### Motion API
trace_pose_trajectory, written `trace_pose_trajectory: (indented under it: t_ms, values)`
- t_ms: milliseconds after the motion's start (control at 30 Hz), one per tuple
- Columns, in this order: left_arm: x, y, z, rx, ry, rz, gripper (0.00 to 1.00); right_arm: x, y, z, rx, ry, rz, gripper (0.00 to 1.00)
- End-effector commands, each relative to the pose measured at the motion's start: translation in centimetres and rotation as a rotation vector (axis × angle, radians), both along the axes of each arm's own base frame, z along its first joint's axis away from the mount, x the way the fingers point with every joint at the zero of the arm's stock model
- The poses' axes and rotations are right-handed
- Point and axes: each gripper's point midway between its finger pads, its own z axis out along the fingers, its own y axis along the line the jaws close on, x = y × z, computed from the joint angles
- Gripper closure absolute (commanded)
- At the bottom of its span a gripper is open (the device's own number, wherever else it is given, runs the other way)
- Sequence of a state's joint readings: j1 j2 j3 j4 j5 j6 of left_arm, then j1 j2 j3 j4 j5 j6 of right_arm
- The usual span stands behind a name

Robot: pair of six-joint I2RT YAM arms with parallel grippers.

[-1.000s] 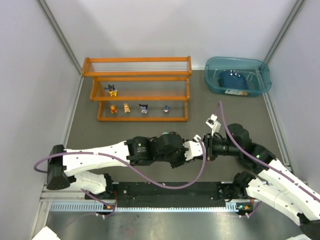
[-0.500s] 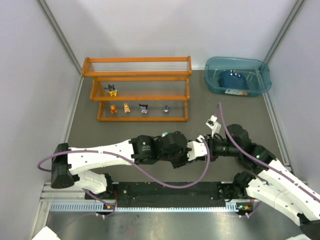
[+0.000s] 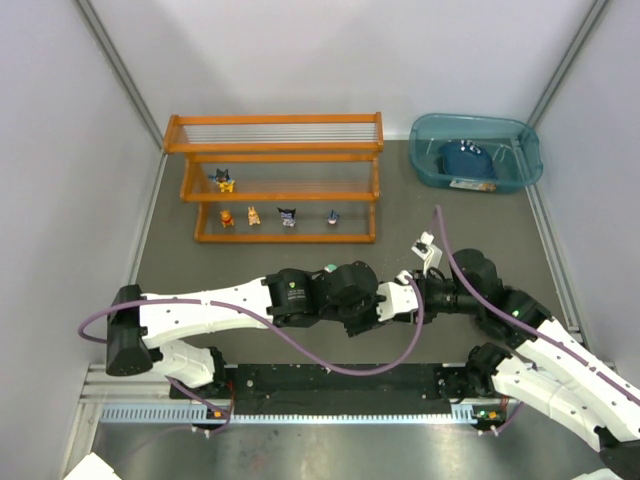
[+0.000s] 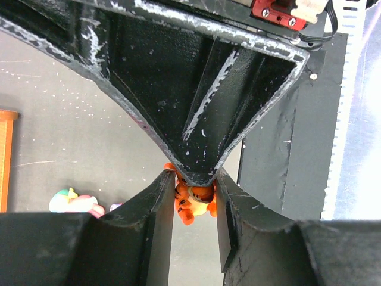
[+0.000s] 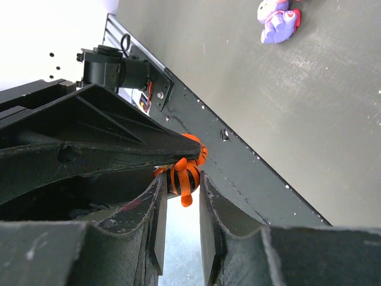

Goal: Place and organize the plastic toys onto the shelf

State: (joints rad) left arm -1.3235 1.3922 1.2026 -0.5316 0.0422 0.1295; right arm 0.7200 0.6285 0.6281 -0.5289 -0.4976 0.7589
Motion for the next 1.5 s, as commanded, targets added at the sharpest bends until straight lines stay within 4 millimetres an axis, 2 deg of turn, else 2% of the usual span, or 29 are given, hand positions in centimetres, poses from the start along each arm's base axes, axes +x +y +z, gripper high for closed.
trace_pose_trajectory:
  t_ms: [0, 33, 67, 133, 167, 233, 267, 367, 467, 533, 600, 700, 733, 767, 800, 833, 867, 900, 933, 967, 1067, 1100, 1133, 1200, 1233, 1300, 1333, 1400, 1467]
  values:
    - [-1.0, -0.4, 0.3, -0.005, 0.042, -0.033, 1.0, 0.4, 0.6, 2.5, 0.072, -0.081, 0.009, 1.0]
    - [-0.9, -0.4, 0.3, -0.003, 0.041, -0.028, 1.0, 0.5, 0.6, 2.6, 0.074, -0.085, 0.005, 0.97]
    - [-0.9, -0.3, 0.2, -0.002, 0.044, -0.024, 1.0, 0.5, 0.6, 2.7, 0.076, -0.085, 0.002, 0.88]
    - [-1.0, -0.2, 0.0, -0.002, 0.052, -0.019, 1.0, 0.6, 0.6, 2.8, 0.08, -0.088, -0.003, 0.77]
    - [-1.1, -0.1, 0.0, -0.007, 0.053, -0.017, 1.0, 0.7, 0.7, 3.2, 0.088, -0.094, -0.008, 0.62]
    - [-1.1, 0.0, -0.3, -0.012, 0.059, -0.011, 1.0, 0.9, 0.6, 3.8, 0.102, -0.107, -0.024, 0.52]
    - [-1.2, 0.1, -0.1, -0.023, 0.06, -0.008, 1.0, 1.0, 0.7, 4.4, 0.121, -0.12, -0.029, 0.39]
    - [-1.3, 0.3, -0.1, -0.041, 0.067, -0.001, 1.0, 1.4, 0.4, 5.6, 0.147, -0.165, -0.066, 0.21]
    - [-1.5, 0.9, -0.3, -0.048, 0.082, 0.013, 1.0, 2.5, -0.6, 7.0, 0.162, -0.226, -0.156, 0.18]
    - [-1.3, 1.5, -0.8, -0.046, 0.077, 0.041, 1.0, 3.5, -1.7, 7.1, 0.15, -0.25, -0.245, 0.16]
    - [-0.6, 2.4, -0.3, -0.087, 0.059, 0.09, 1.0, 3.8, -2.7, 7.2, 0.142, -0.271, -0.297, 0.14]
    - [3.2, 4.5, 2.3, -0.205, 0.002, 0.262, 1.0, 4.1, -3.5, 6.9, 0.122, -0.286, -0.337, 0.14]
    - [4.1, 5.6, 4.4, -0.278, -0.013, 0.303, 1.0, 4.0, -3.6, 6.5, 0.111, -0.278, -0.334, 0.14]
    - [6.4, 7.0, 5.3, -0.319, -0.019, 0.39, 1.0, 3.9, -3.5, 6.2, 0.101, -0.269, -0.331, 0.14]
    - [7.6, 7.9, 6.1, -0.371, -0.028, 0.432, 1.0, 3.9, -3.5, 6.1, 0.099, -0.266, -0.329, 0.14]
    - [8.3, 9.1, 8.3, -0.456, -0.044, 0.458, 1.0, 3.9, -3.6, 5.7, 0.09, -0.259, -0.33, 0.13]
    - [10.7, 11.1, 9.3, -0.513, -0.067, 0.55, 1.0, 3.8, -3.7, 5.6, 0.087, -0.256, -0.332, 0.14]
    - [11.7, 12.1, 9.3, -0.549, -0.08, 0.589, 1.0, 3.8, -3.8, 5.6, 0.09, -0.257, -0.335, 0.13]
    - [12.7, 13.3, 11.6, -0.648, -0.127, 0.627, 1.0, 3.8, -3.9, 5.4, 0.084, -0.256, -0.341, 0.14]
    - [14.7, 15.2, 12.2, -0.686, -0.169, 0.697, 1.0, 3.8, -3.9, 5.4, 0.084, -0.255, -0.344, 0.13]
    - [17.5, 17.4, 12.5, -0.698, -0.211, 0.76, 1.0, 3.7, -4.0, 5.1, 0.077, -0.25, -0.344, 0.14]
    - [18.3, 17.9, 12.6, -0.702, -0.212, 0.773, 1.0, 3.6, -4.1, 5.0, 0.078, -0.248, -0.344, 0.13]
    - [19.2, 17.9, 11.8, -0.688, -0.188, 0.774, 1.0, 3.7, -4.1, 4.7, 0.073, -0.244, -0.346, 0.13]
    - [21.0, 19.0, 12.4, -0.74, -0.181, 0.795, 1.0, 3.6, -4.2, 4.5, 0.069, -0.239, -0.348, 0.13]
    - [22.1, 19.2, 11.5, -0.735, -0.161, 0.813, 1.0, 3.6, -4.2, 4.4, 0.068, -0.239, -0.347, 0.14]
    - [24.0, 20.7, 11.7, -0.762, -0.177, 0.861, 1.0, 3.6, -4.3, 4.2, 0.064, -0.238, -0.35, 0.13]
    - [24.9, 21.0, 10.9, -0.751, -0.168, 0.887, 1.0, 3.6, -4.3, 4.0, 0.058, -0.237, -0.351, 0.13]
    - [26.5, 22.3, 10.9, -0.764, -0.204, 0.958, 1.0, 3.6, -4.4, 3.7, 0.049, -0.239, -0.348, 0.14]
    - [27.5, 22.6, 10.4, -0.776, -0.205, 0.993, 1.0, 3.7, -4.5, 3.4, 0.036, -0.244, -0.349, 0.13]
